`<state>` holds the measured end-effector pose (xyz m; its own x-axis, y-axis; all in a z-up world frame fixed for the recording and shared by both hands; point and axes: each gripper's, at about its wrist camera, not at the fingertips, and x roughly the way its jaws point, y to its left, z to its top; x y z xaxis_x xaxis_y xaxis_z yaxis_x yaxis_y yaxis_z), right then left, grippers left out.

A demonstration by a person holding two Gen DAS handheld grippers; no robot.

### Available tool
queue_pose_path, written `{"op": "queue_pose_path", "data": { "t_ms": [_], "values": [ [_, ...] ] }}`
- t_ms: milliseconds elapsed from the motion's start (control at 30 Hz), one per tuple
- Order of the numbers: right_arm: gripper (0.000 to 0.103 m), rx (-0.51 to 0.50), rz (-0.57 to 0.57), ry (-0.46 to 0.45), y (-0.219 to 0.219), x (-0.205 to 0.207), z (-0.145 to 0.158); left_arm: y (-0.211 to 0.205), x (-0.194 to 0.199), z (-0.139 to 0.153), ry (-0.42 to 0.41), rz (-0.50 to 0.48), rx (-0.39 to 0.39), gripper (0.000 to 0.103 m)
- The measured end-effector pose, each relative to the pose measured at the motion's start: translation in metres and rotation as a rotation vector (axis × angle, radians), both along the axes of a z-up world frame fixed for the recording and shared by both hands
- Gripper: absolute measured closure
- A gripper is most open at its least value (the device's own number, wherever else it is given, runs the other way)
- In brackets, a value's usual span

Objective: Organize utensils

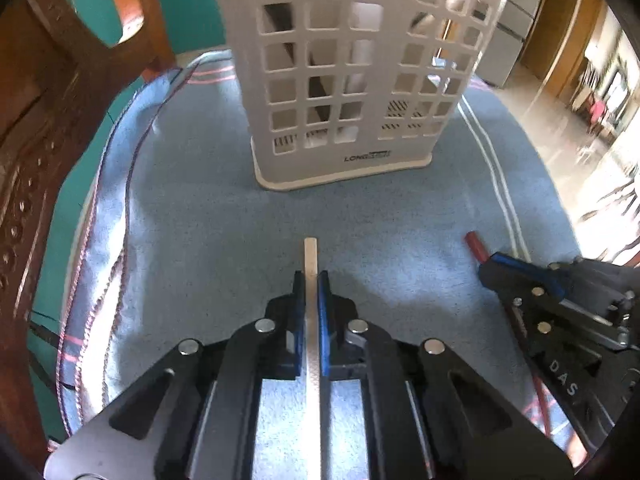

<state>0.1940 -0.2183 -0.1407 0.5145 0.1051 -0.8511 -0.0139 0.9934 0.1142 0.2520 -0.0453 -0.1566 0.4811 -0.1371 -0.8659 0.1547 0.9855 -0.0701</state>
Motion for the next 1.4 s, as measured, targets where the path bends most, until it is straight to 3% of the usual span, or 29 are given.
{"op": "queue_pose_path", "data": {
  "t_ms": [67,267,600,767,1033,1200,1400],
  "values": [
    [0.096,0.047,-0.002,-0.021,-0.005,-0.007,0.008,0.007,-0.004,0.010,-0.016,0.014,-0.020,0.096],
    [0.096,0.106,-0.013,-0.109,-0.018,-0.025,0.045,0.029,-0.031,0.076,-0.170,0.016,-0.103,0.096],
    [0.096,0.192,0.006,-0.380,-0.041,-0.073,0.149,0.050,-0.077,0.171,-0.439,0.018,-0.103,0.096],
    [0.096,0.201,0.009,-0.465,-0.044,-0.079,0.181,0.043,-0.087,0.201,-0.519,0.026,-0.108,0.096],
    [0.096,0.172,0.038,-0.530,-0.034,-0.071,0.211,0.037,-0.096,0.229,-0.562,0.033,-0.139,0.096],
    [0.096,0.146,0.046,-0.577,-0.028,-0.070,0.231,0.047,-0.092,0.256,-0.626,0.049,-0.227,0.096],
    [0.096,0.161,0.000,-0.716,-0.037,-0.067,0.274,0.069,-0.085,0.282,-0.780,0.179,-0.361,0.096]
  ]
}}
